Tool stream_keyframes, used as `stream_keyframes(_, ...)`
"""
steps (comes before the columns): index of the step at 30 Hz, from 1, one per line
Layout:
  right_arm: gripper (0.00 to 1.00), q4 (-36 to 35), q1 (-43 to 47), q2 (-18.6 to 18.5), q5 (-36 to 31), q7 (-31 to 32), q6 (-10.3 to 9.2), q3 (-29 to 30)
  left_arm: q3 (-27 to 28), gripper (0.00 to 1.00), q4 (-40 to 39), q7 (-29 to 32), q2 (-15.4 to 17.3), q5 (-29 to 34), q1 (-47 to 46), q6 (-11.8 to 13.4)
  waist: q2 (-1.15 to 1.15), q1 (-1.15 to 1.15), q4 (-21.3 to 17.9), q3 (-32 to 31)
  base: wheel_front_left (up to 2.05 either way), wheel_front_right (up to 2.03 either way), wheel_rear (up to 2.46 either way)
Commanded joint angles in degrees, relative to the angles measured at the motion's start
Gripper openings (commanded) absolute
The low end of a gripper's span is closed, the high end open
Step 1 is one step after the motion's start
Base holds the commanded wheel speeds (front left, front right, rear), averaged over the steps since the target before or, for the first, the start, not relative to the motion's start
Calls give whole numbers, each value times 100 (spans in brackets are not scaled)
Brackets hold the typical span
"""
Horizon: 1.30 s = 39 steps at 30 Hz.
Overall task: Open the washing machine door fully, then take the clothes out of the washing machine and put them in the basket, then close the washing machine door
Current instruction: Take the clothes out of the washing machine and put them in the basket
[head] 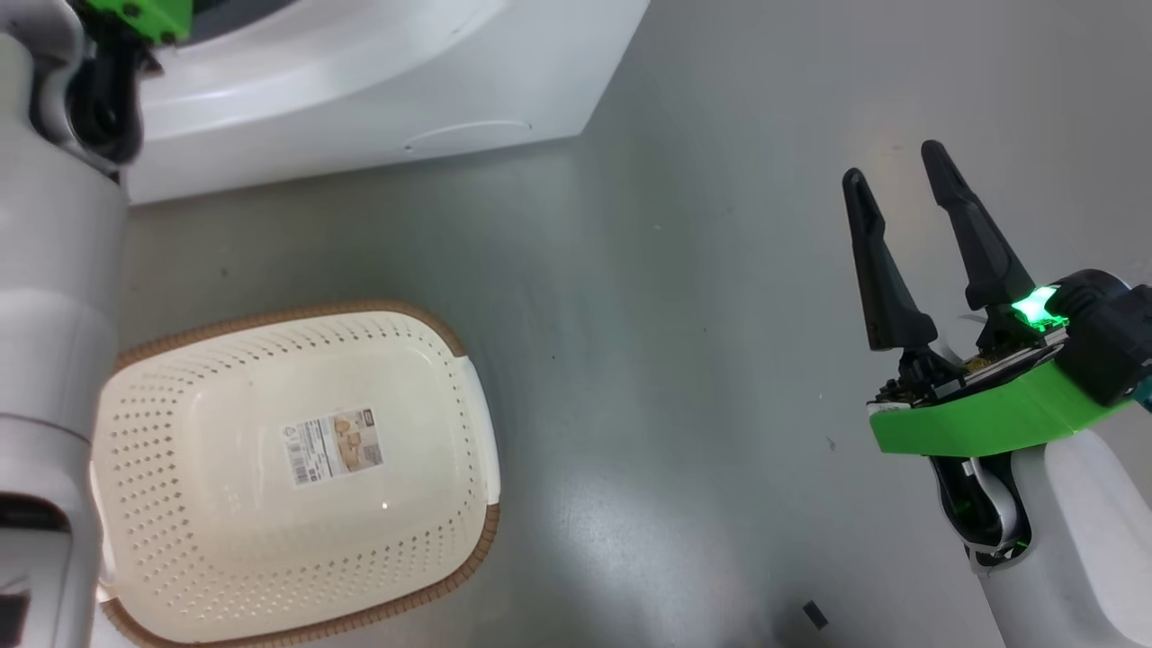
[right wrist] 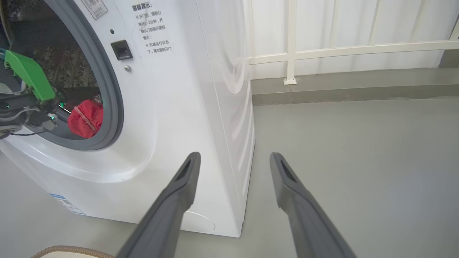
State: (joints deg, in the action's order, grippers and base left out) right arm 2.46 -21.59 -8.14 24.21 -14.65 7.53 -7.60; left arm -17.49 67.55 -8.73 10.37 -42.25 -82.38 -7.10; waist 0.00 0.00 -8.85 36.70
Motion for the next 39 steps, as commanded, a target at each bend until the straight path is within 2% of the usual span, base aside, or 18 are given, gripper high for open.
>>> stream_keyframes(1, 100, -90, 148, -43, 44, -35, -4, -111, -26, 0, -180, -79, 277, -62, 123, -37, 0, 0, 85, -204, 0, 0, 0)
stream_keyframes(14, 100, 212, 270, -193, 205, -35, -4, -225, -626, 0, -645, -564, 493, 28, 1125, -38, 0, 0, 320, -1059, 0, 0, 0)
stream_keyframes(22, 100, 285, 484, -223, 286, -35, -4, -279, -649, 0, -960, -623, 640, 216, 1874, -37, 0, 0, 382, -1536, 0, 0, 0)
stream_keyframes(32, 100, 365, 689, -254, 365, -35, -4, -260, -192, 0, -2465, -626, 913, 649, 3109, 231, 0, 0, 438, -2042, 0, 0, 0)
stream_keyframes(39, 100, 471, 844, -240, 423, -35, -4, -279, -209, 0, -3552, -608, 1108, 919, 3934, 457, 0, 0, 507, -2485, 0, 0, 0)
